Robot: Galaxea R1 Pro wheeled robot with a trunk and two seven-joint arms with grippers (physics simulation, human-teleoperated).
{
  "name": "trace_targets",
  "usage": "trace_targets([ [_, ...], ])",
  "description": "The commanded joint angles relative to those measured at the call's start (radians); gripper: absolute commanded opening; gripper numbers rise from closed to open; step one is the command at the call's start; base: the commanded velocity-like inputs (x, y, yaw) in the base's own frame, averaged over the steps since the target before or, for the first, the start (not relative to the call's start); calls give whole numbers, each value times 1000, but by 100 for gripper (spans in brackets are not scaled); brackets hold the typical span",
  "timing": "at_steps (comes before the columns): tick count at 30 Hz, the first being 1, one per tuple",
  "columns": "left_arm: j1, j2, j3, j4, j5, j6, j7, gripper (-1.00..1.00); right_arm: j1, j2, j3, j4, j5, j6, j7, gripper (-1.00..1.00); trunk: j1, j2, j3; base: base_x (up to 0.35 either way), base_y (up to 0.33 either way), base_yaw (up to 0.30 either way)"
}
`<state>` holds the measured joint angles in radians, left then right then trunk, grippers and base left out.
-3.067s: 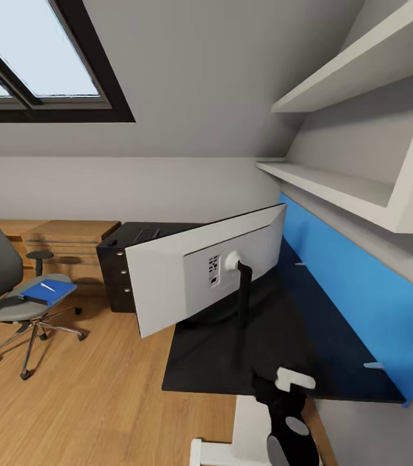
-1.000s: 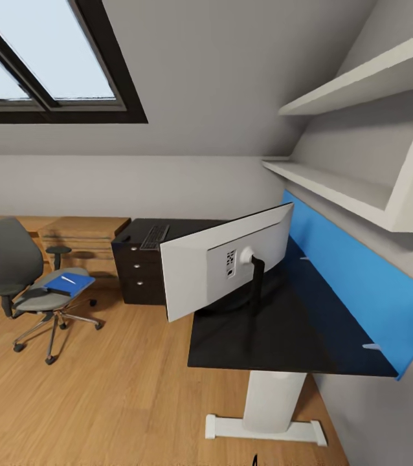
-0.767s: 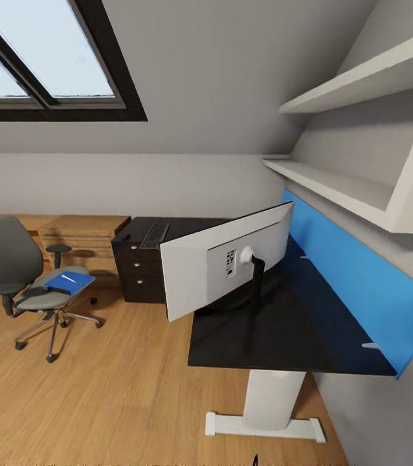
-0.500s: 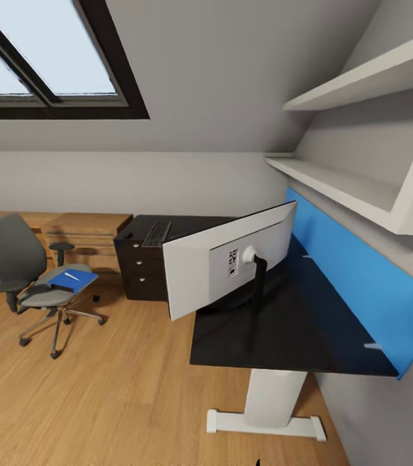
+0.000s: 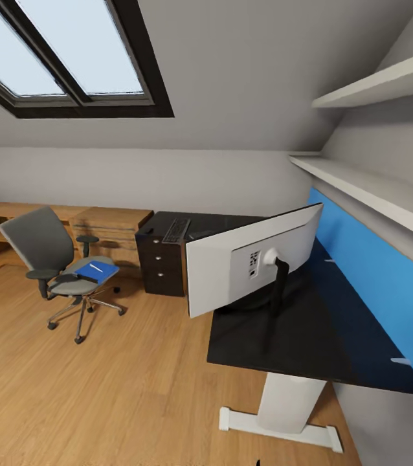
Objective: In the bedroom, organize the workspace by keeping the computer under the desk, ensuring the monitor is on the desk, placing the keyboard on the desk next to the monitor, placing the mouse on the desk next to the keyboard, moving the folder from the swivel chair onto the desk next to the mouse, stacking the notebook on top of the folder with the pen on top of the notebook, and positioning the swivel chair next to the desk.
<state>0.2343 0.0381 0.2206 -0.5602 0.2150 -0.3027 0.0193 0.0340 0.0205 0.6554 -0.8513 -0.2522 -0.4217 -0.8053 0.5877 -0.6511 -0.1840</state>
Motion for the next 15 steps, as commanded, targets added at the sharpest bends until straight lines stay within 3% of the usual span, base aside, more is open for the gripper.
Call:
trace_targets([
  [1,0,0,-2,-1,6,-2,3,100,0,0,3,-1,-7,-12,-2,100,-4,6,1,0,0,253],
  [5,0,0,-1,-1,6,-2,3,100,0,0,3,12,10,-64,-2,100,-19,34,11,0,0,254],
  [8,0,0,0,-1,6,-2,4,100,0,4,3,57,65,-136,-2,100,-30,55,19,0,0,257],
  [10,0,0,0,-1,6,-3,4,100,0,15,3,92,126,-184,-2,100,-34,62,20,0,0,257],
  [12,0,0,0,-1,5,-3,3,100,0,22,3,111,159,-203,-2,100,-34,62,19,0,0,258],
  [15,0,0,0,-1,5,-3,3,100,0,27,3,122,177,-213,-2,100,-34,62,17,0,0,258],
])
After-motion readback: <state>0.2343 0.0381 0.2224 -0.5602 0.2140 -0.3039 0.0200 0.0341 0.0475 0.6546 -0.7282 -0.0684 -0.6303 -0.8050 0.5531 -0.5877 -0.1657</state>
